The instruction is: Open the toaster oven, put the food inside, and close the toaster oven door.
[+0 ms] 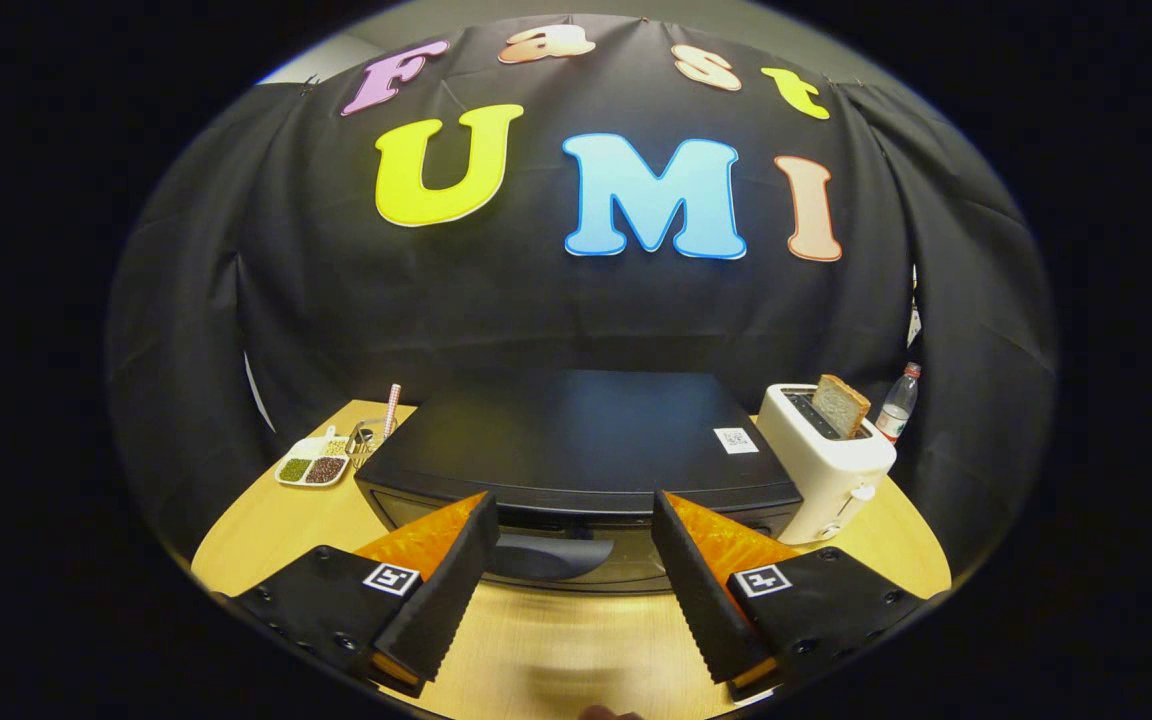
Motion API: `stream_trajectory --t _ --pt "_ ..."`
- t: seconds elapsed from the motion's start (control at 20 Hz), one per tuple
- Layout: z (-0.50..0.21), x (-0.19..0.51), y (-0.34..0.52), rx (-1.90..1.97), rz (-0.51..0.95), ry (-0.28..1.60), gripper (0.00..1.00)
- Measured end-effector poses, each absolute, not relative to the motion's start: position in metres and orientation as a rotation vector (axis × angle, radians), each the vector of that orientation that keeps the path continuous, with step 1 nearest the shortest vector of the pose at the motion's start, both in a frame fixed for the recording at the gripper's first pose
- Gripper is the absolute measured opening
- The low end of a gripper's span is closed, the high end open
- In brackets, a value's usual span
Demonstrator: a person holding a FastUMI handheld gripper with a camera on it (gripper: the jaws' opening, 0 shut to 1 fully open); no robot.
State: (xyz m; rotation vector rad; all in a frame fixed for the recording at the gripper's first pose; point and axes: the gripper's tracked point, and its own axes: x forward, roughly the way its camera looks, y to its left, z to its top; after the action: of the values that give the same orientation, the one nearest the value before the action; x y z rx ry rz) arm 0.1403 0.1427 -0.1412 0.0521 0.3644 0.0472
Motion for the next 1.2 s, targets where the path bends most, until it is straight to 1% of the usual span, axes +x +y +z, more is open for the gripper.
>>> stream_trajectory --t 0.35,0.5,0.65,0.9,1.2 --pt "-0.17 0.16 0.16 0.033 0.038 0.423 0.98" --pt "-0.171 0.161 0.163 0.032 0.032 0.419 0.98" --pt "-0.173 0.159 0.166 0.073 0.032 0.458 0.97" --pt "-0.179 0.137 0.167 0.081 0.059 0.534 0.97" --pt "-0.2 0.096 0.17 0.078 0.021 0.585 0.97"
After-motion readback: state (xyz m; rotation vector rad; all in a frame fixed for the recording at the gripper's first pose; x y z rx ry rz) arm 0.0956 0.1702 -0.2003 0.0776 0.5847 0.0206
